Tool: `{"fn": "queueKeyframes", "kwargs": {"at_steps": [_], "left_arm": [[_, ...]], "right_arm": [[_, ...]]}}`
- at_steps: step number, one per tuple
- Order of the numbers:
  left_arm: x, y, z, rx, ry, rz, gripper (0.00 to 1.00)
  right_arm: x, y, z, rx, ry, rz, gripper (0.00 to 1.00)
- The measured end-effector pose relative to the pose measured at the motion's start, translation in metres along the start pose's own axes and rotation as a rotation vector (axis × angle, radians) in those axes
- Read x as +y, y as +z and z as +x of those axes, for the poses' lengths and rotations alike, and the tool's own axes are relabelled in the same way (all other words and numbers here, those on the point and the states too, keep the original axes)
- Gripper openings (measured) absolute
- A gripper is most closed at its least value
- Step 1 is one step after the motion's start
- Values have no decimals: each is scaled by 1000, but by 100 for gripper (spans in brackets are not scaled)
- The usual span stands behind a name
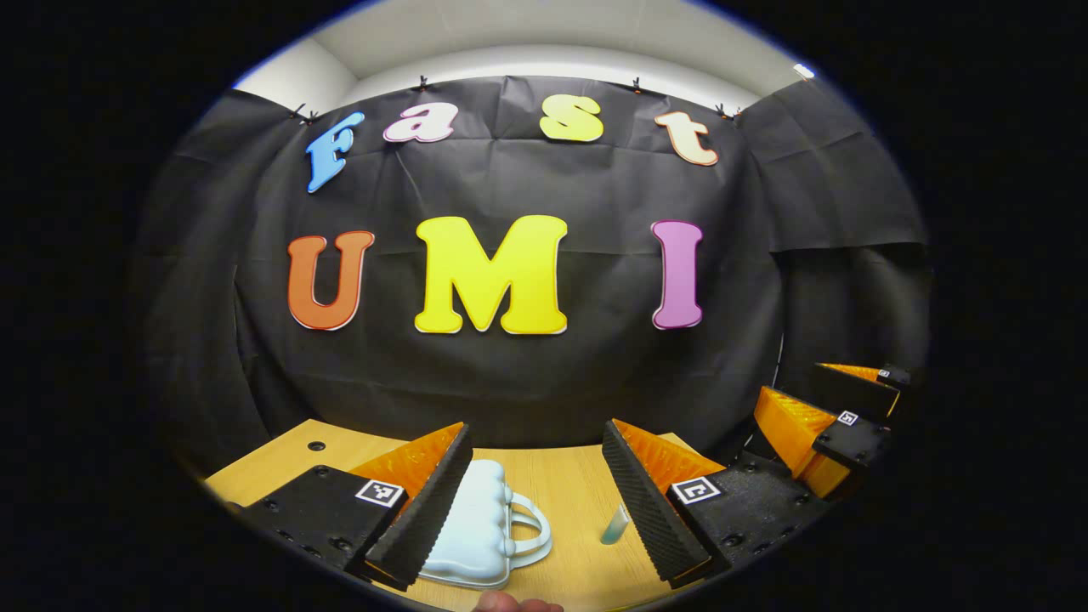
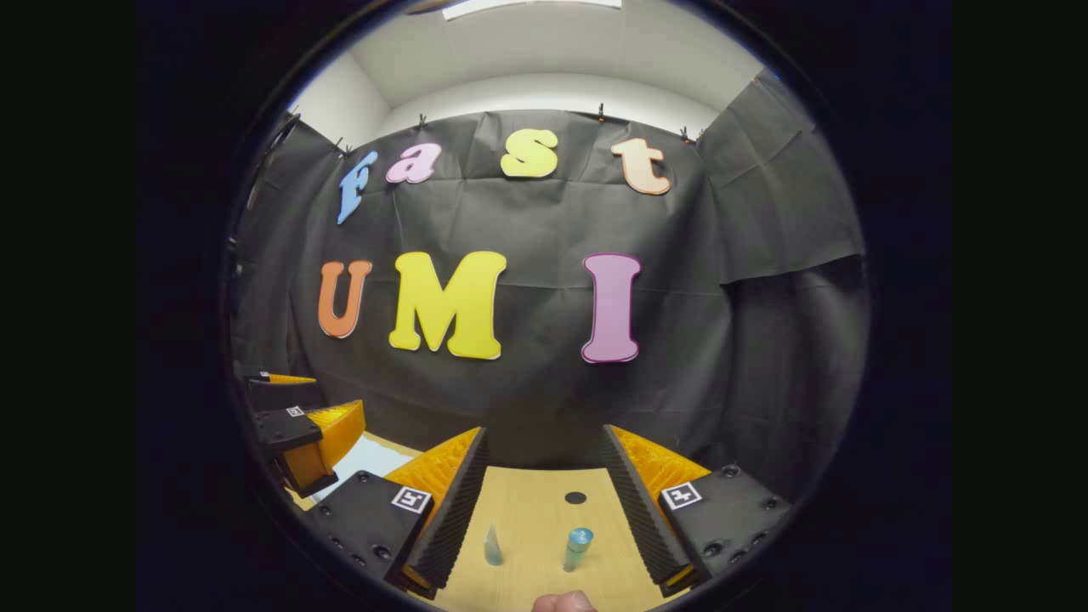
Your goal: First open the suitcase, pack the skin care products into it, and then close the suitcase.
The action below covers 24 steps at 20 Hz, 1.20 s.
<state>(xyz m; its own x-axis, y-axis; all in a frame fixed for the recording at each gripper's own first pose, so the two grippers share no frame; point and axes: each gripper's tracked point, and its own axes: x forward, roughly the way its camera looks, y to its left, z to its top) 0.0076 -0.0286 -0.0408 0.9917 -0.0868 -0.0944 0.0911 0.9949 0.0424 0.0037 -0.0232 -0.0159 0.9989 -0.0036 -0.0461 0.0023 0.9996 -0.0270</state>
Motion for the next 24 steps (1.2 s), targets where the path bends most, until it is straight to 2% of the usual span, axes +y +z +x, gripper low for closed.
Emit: {"fn": "queueKeyframes", "kwargs": {"at_steps": [2,4,6,9,10,14,16,18,21,24], "left_arm": [[-5,-17,1,39,-26,59,98],[-23,-41,7,94,-114,117,98],[-34,-71,13,172,-186,226,99],[-39,-108,22,248,-248,396,99],[-38,-120,28,273,-261,453,99],[-34,-165,53,351,-304,721,99],[-33,-194,56,418,-335,823,99],[-28,-217,60,475,-349,908,98],[-10,-243,69,567,-316,1026,97],[-3,-257,80,606,-317,1060,96]], "right_arm": [[-10,-10,-1,26,-13,-8,79],[-21,-18,-2,50,-29,-15,79],[-33,-28,-4,74,-48,-26,81],[-57,-45,-8,120,-88,-45,80],[-67,-47,-11,124,-105,-46,77],[-99,-58,-16,149,-168,-52,79],[-111,-63,-18,158,-196,-47,79],[-119,-67,-21,165,-219,-42,79],[-126,-72,-24,169,-237,-59,79],[-133,-81,-26,185,-248,-67,80]]}}
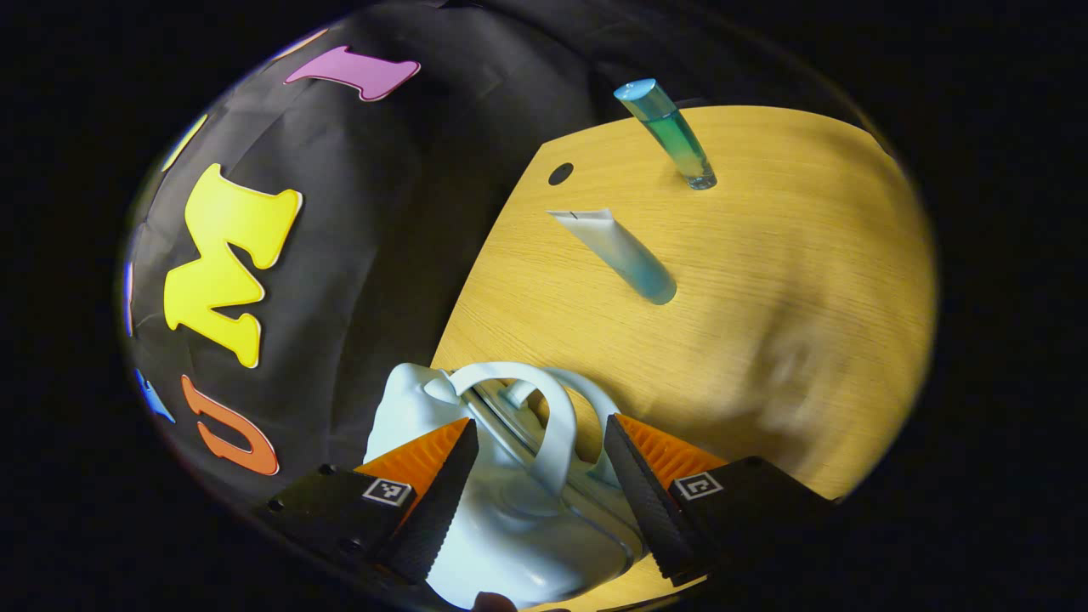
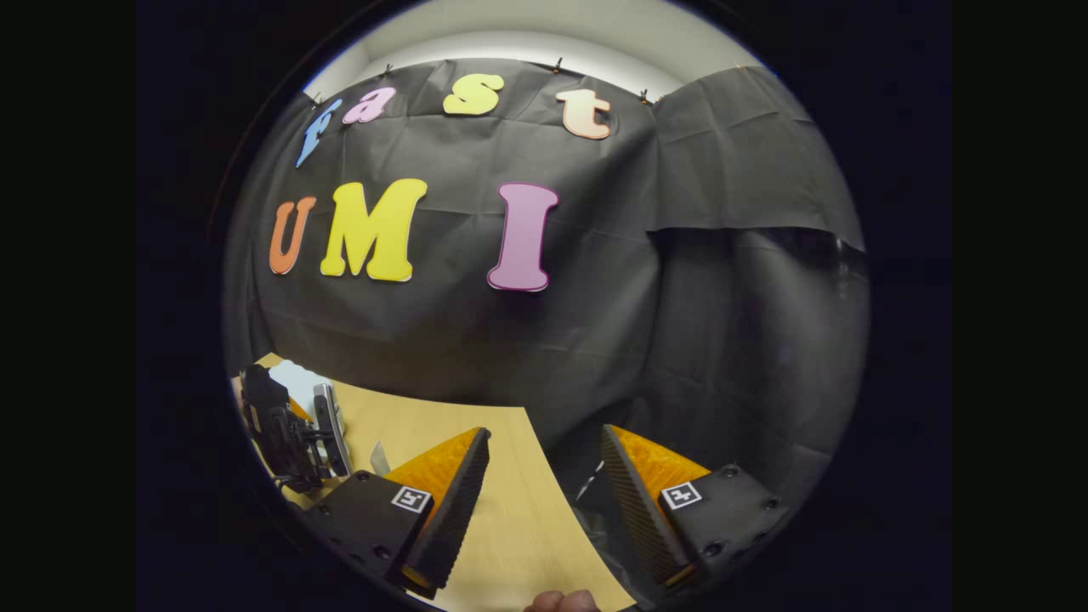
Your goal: First open the suitcase, pack the skin care products into it, and then close the suitcase.
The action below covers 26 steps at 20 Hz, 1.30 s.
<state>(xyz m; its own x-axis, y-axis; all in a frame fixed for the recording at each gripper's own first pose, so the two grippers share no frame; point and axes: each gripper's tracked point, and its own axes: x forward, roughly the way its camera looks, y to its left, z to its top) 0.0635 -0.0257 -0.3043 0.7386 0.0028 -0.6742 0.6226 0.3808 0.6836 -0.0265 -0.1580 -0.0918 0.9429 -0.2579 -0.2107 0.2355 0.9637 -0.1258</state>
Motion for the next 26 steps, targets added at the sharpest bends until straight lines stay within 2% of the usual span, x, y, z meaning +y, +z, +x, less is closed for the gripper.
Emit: {"fn": "queueKeyframes", "kwargs": {"at_steps": [1,4,7,9,10,11,12,14,16,19,22,26], "left_arm": [[0,0,4,6,-2,17,95],[-1,-6,17,67,-13,76,73],[-2,-11,23,126,-9,133,63],[-3,-9,25,137,-10,147,53],[-5,-9,24,136,-13,144,40],[-5,-8,23,130,-8,142,35],[-3,-6,21,121,-3,137,24],[7,-2,17,89,29,123,19],[25,-4,3,62,57,82,15],[57,-3,-28,-11,75,-46,10],[117,-9,-78,-102,189,-164,5],[180,-53,-142,-165,301,-344,3]], "right_arm": [[-1,-2,1,0,-4,-4,79],[0,-5,-1,7,-7,8,80],[-3,-11,-3,16,-20,8,80],[-7,-10,-6,13,-34,16,80],[-7,-11,-7,18,-39,16,80],[-10,-13,-9,19,-46,14,80],[-11,-11,-11,18,-53,16,79],[-12,-7,-16,8,-62,17,78],[-7,-5,-18,4,-59,13,80],[7,1,-20,-5,-51,-4,80],[37,9,-20,-15,-4,-8,79],[80,25,-20,-32,62,0,79]]}}
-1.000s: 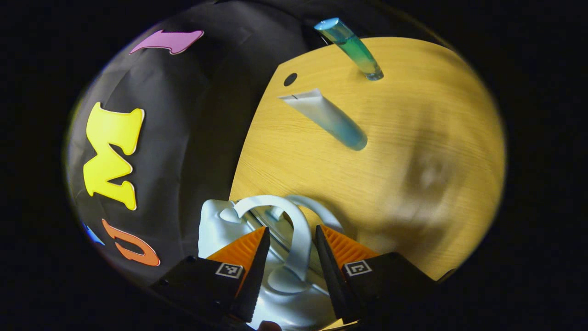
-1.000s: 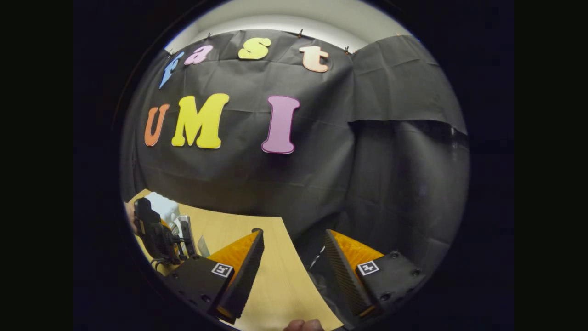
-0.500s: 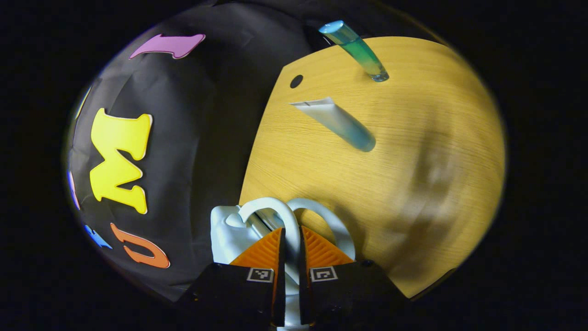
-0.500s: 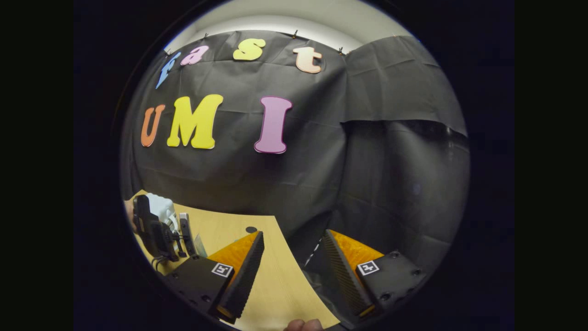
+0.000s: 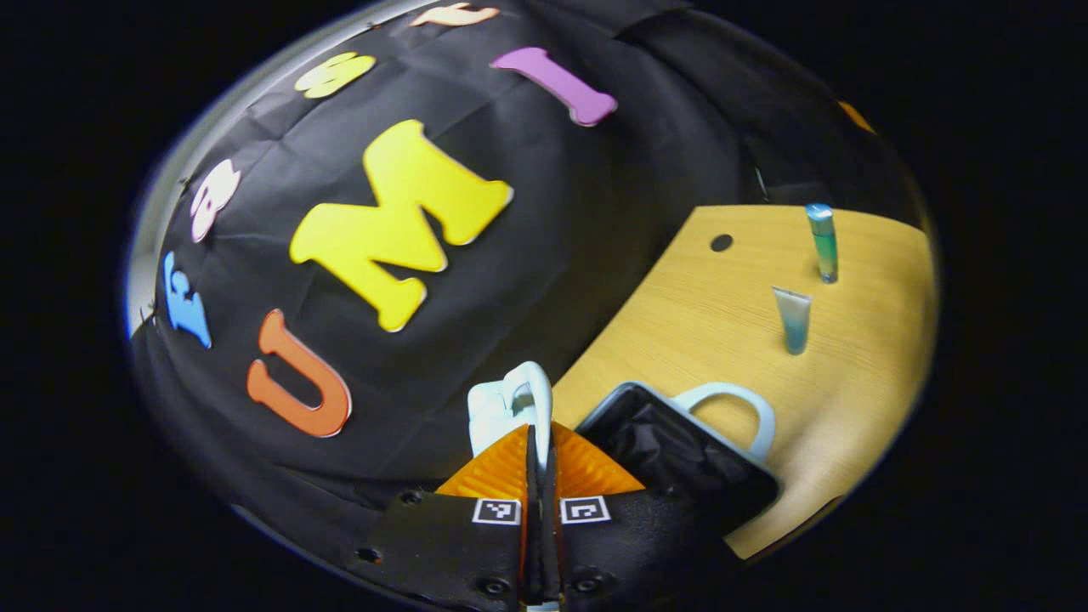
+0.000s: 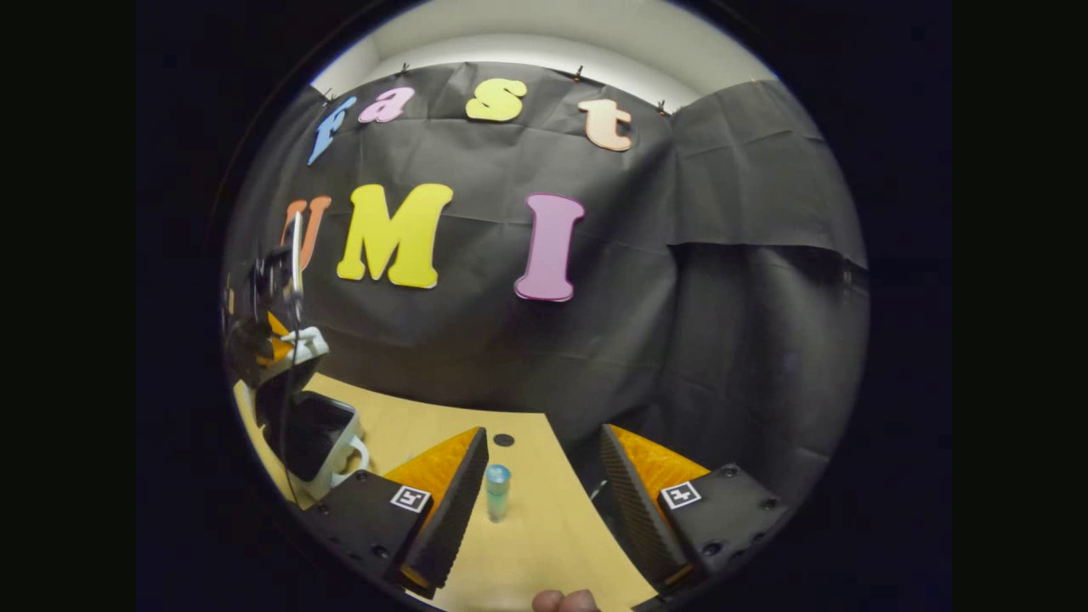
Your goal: First open the suitcase, pack the skin care products into it, and then close the suitcase.
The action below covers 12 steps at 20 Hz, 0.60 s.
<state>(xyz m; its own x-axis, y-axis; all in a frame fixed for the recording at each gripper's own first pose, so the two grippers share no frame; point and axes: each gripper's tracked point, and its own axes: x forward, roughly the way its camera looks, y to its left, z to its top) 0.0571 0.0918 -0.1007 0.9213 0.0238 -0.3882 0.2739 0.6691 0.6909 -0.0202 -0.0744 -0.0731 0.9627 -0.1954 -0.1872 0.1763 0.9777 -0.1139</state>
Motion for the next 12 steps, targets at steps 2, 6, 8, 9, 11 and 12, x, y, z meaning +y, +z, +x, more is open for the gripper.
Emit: {"fn": "queueKeyframes", "kwargs": {"at_steps": [2,6,8,9,11,12], "left_arm": [[34,-8,-12,1,49,-74,3],[101,-53,-12,-9,116,-235,3],[134,-95,-11,6,150,-296,2],[144,-114,-8,17,163,-333,3],[163,-153,-1,23,186,-439,3],[167,-169,-1,20,193,-486,3]], "right_arm": [[18,5,1,3,22,10,80],[48,15,-6,-6,57,-14,80],[62,22,-9,-14,82,-41,80],[68,24,-11,-17,89,-56,80],[80,31,-14,-25,100,-75,80],[86,33,-16,-26,106,-83,80]]}}
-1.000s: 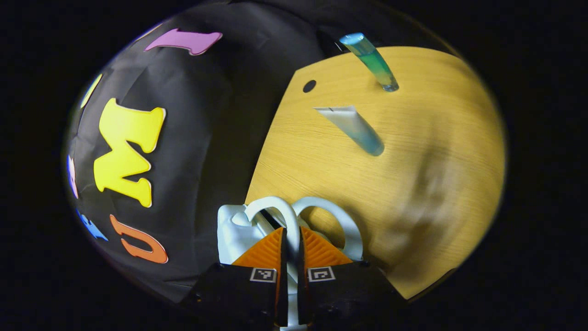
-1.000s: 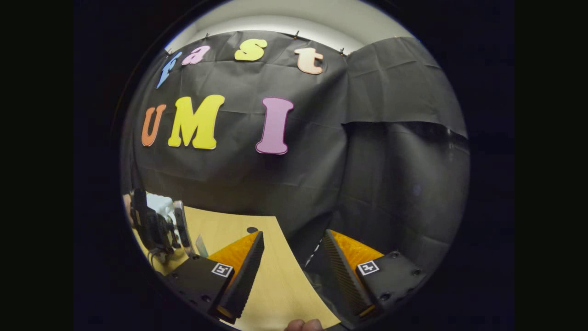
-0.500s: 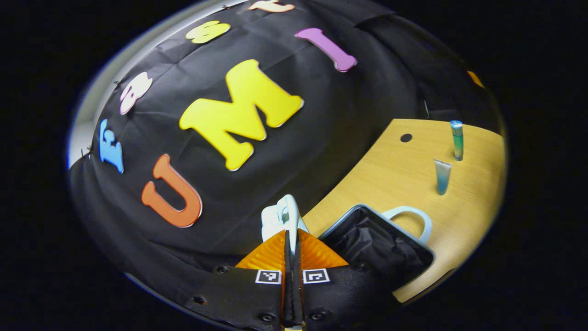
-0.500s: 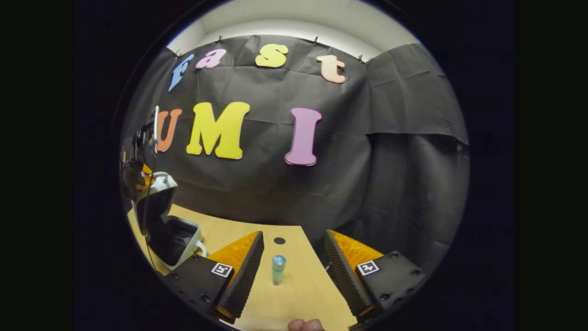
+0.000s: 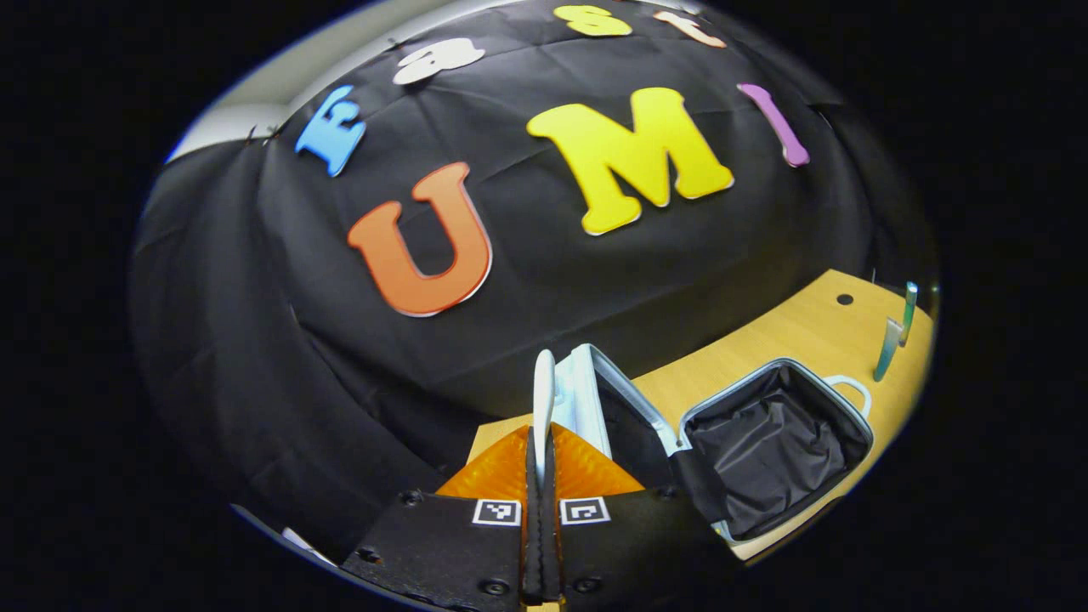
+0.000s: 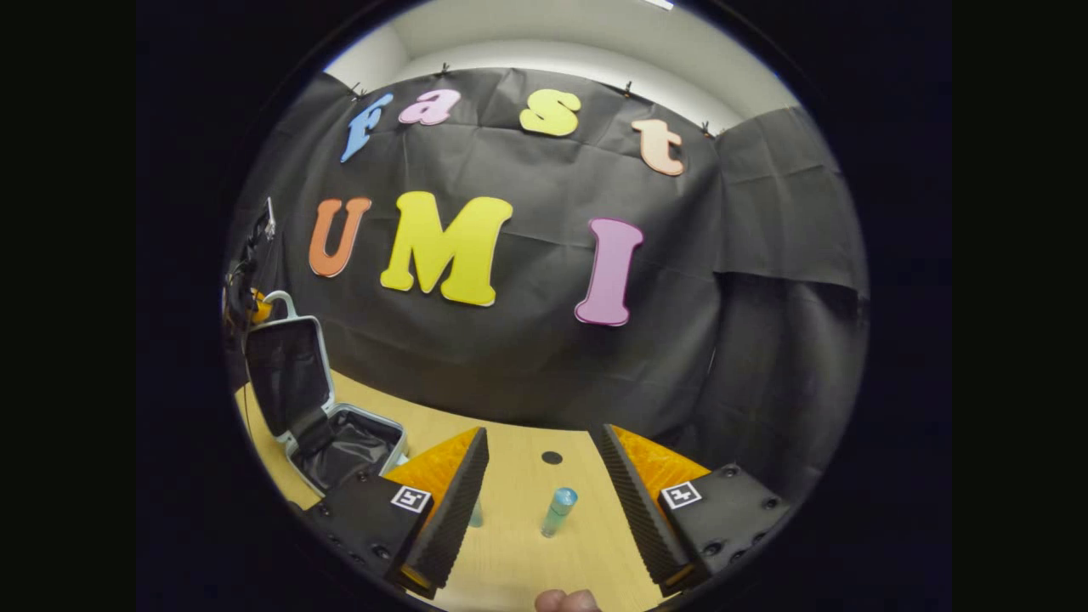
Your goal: First open the suitcase, pack the skin care products into it, and then close the suitcase.
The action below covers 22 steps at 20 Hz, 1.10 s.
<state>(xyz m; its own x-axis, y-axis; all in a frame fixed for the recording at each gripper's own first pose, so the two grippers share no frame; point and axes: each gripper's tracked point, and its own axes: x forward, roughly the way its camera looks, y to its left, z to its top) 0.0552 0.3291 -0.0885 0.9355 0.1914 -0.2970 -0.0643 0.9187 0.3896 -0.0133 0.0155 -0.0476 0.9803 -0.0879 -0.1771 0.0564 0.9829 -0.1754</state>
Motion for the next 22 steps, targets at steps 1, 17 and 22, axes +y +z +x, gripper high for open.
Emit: {"fn": "queueKeyframes", "kwargs": {"at_steps": [1,17,22], "left_arm": [[10,-13,4,11,9,-48,3],[34,-270,76,296,-101,-491,14],[54,-271,78,270,-38,-495,53]], "right_arm": [[7,1,-2,2,9,-8,80],[58,9,-11,43,49,-119,79],[61,4,-10,55,74,-98,79]]}}
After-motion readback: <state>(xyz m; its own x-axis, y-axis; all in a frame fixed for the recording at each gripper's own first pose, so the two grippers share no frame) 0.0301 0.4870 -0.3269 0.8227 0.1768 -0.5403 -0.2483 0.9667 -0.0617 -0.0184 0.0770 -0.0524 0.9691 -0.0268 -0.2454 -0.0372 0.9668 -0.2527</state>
